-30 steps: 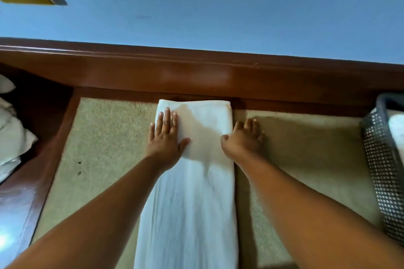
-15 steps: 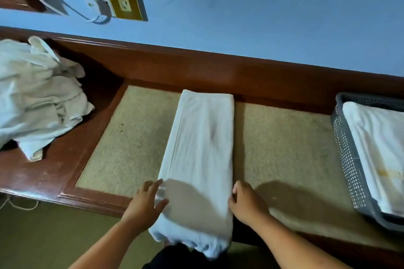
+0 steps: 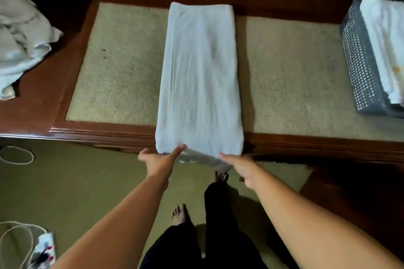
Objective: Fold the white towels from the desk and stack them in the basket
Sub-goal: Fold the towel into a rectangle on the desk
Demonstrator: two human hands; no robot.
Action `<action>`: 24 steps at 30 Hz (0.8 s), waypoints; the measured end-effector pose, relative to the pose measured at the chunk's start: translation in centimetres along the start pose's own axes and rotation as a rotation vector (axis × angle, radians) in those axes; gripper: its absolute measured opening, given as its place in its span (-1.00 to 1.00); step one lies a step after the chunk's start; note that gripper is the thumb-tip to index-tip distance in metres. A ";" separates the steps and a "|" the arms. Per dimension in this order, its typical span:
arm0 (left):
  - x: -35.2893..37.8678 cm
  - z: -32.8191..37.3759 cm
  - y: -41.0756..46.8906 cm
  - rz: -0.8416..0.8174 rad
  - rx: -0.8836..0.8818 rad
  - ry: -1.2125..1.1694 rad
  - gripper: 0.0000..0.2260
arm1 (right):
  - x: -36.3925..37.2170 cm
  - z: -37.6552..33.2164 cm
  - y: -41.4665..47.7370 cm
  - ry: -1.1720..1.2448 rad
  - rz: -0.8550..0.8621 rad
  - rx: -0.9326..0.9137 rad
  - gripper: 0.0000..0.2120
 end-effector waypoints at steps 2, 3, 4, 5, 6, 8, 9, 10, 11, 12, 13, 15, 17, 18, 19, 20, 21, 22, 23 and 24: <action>-0.9 -1.4 -0.2 -0.110 -0.031 0.194 -0.21 | 0.8 1.7 -0.1 -0.005 0.102 -0.093 -0.38; -1.4 -2.1 -0.6 -0.192 -0.043 0.292 -0.38 | 1.0 2.5 -0.3 0.010 0.129 -0.117 -0.31; -1.9 -2.9 -1.4 -0.266 -0.067 0.344 -0.54 | 1.2 3.3 -0.5 0.053 0.132 -0.141 -0.29; -2.2 -3.7 -1.9 -0.319 -0.098 0.353 -0.63 | 1.3 4.1 -0.5 0.078 0.119 -0.155 -0.31; -2.8 -4.4 -2.3 -0.345 -0.131 0.346 -0.63 | 1.3 4.3 -1.6 0.078 0.118 -0.158 -0.37; -4.0 -4.6 -3.3 -0.374 -0.167 0.290 -0.54 | 0.8 4.6 -4.2 0.043 0.159 -0.190 -0.53; -4.6 -4.6 -3.8 -0.386 -0.169 0.256 -0.52 | 0.5 5.1 -5.6 0.020 0.184 -0.199 -0.60; -5.3 -4.1 -4.7 -0.395 -0.160 0.235 -0.54 | 0.2 5.7 -6.9 0.019 0.198 -0.202 -0.65; -5.8 -4.0 -5.0 -0.397 -0.160 0.220 -0.57 | 0.2 6.6 -7.5 0.023 0.193 -0.197 -0.67; -6.3 -3.7 -5.4 -0.395 -0.149 0.203 -0.62 | 0.2 7.1 -8.0 0.028 0.191 -0.197 -0.68; -6.7 -3.4 -5.8 -0.392 -0.124 0.179 -0.65 | 0.2 7.3 -9.0 0.047 0.195 -0.196 -0.69; -7.2 -2.7 -6.9 -0.391 -0.079 0.131 -0.69 | 0.2 7.4 -10.2 0.089 0.206 -0.209 -0.73; -8.1 -2.3 -8.0 -0.358 -0.028 0.067 -0.73 | 0.6 7.2 -11.4 0.110 0.209 -0.235 -0.74; -8.7 -2.1 -8.6 -0.333 -0.002 0.031 -0.76 | 0.9 7.0 -12.0 0.114 0.208 -0.262 -0.74; -9.3 -2.0 -9.1 -0.308 0.024 0.005 -0.79 | 1.2 6.7 -12.7 0.103 0.205 -0.287 -0.74; -10.0 -2.1 -9.5 -0.283 0.046 -0.012 -0.80 | 1.4 6.6 -13.3 0.087 0.204 -0.310 -0.75; -10.6 -2.3 -9.9 -0.266 0.069 -0.016 -0.78 | 1.6 6.6 -13.9 0.065 0.206 -0.330 -0.75; -11.1 -2.6 -10.3 -0.259 0.086 -0.020 -0.74 | 1.7 6.9 -14.5 0.047 0.208 -0.346 -0.74; -11.4 -2.9 -10.9 -0.257 0.101 -0.027 -0.69 | 1.7 7.4 -15.0 0.037 0.203 -0.355 -0.73; -11.8 -3.4 -11.7 -0.250 0.109 -0.041 -0.66 | 1.6 7.9 -15.6 0.035 0.194 -0.363 -0.73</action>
Point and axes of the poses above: each hand's wrist, its own y-axis towards the middle knuckle, its own x-axis out of the palm, z = x × y, the point moved 7 cm from there along y, towards the middle knuckle, and after that the axes turned 1 degree about -x, right-handed, at the moved point
